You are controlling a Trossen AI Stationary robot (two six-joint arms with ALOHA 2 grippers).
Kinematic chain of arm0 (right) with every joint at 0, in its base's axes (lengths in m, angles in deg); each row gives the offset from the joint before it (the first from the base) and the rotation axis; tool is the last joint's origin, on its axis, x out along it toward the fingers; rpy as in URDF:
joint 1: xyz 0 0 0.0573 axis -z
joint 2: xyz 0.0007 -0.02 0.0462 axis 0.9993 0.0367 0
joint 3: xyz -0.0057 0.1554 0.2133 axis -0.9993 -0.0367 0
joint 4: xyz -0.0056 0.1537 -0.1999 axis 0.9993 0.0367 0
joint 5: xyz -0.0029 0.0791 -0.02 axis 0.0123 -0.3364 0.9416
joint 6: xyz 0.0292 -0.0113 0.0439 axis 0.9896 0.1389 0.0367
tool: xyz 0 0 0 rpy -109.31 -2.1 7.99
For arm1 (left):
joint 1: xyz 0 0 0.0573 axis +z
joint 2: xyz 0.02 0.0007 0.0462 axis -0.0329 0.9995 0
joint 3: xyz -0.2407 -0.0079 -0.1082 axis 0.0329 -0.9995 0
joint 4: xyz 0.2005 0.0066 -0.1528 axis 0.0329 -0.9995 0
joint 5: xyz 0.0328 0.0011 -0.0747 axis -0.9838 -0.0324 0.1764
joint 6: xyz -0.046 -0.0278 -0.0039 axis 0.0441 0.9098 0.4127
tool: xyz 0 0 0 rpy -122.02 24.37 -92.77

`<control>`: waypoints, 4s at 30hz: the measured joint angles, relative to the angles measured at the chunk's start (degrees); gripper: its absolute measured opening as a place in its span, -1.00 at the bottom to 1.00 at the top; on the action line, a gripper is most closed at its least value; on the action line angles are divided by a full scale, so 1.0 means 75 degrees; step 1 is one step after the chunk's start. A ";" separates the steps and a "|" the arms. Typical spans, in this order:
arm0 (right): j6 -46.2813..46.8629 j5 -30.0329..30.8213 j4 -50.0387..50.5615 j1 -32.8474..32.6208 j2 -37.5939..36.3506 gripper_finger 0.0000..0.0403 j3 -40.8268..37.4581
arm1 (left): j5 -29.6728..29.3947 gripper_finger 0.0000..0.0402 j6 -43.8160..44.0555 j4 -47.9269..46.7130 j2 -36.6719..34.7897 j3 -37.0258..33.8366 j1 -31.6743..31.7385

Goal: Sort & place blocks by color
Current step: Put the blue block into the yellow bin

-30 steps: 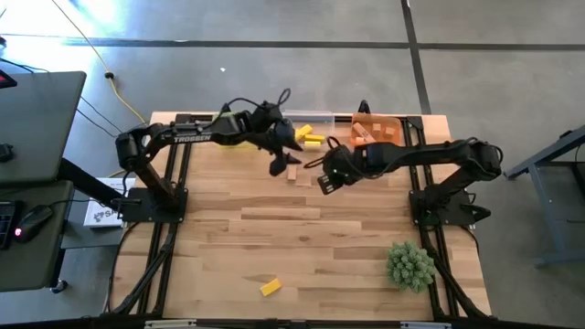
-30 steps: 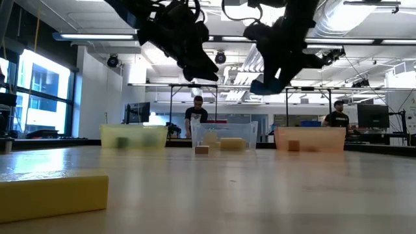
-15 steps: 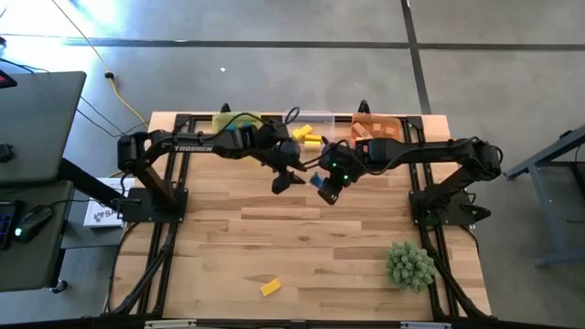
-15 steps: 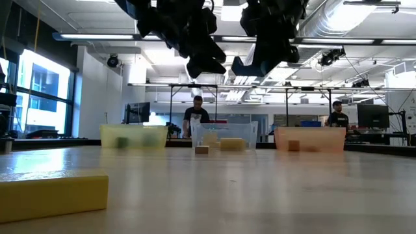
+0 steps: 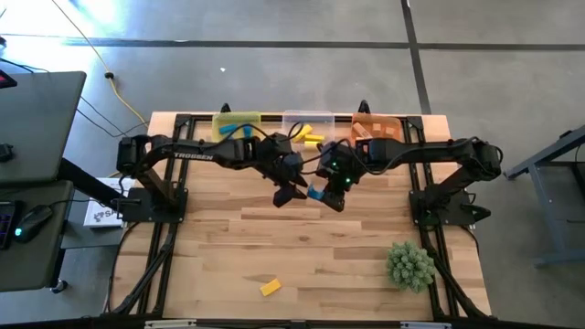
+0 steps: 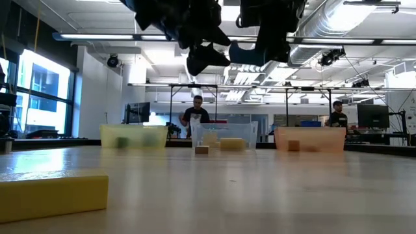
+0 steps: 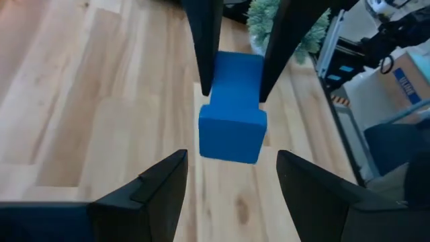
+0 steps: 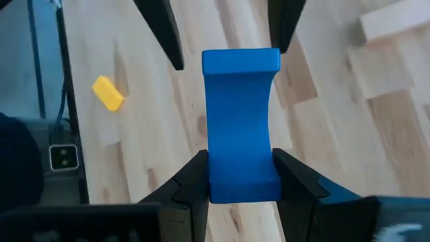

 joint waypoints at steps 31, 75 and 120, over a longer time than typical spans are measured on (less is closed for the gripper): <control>-0.0496 -0.0189 -0.0408 -0.0198 0.0000 -0.46 0.0000 | -0.0525 -0.07 0.0953 0.0548 -0.0007 0.0000 -0.0547; -0.0448 0.0960 -0.1059 0.1288 -0.0003 0.40 0.0000 | -0.1485 -0.48 -0.2149 -0.1629 -0.0004 0.0000 0.2068; -0.0370 0.2021 -0.2317 0.3135 -0.0003 0.40 -0.0017 | -0.3156 -0.32 -0.3292 -0.3680 -0.0001 0.0000 0.5509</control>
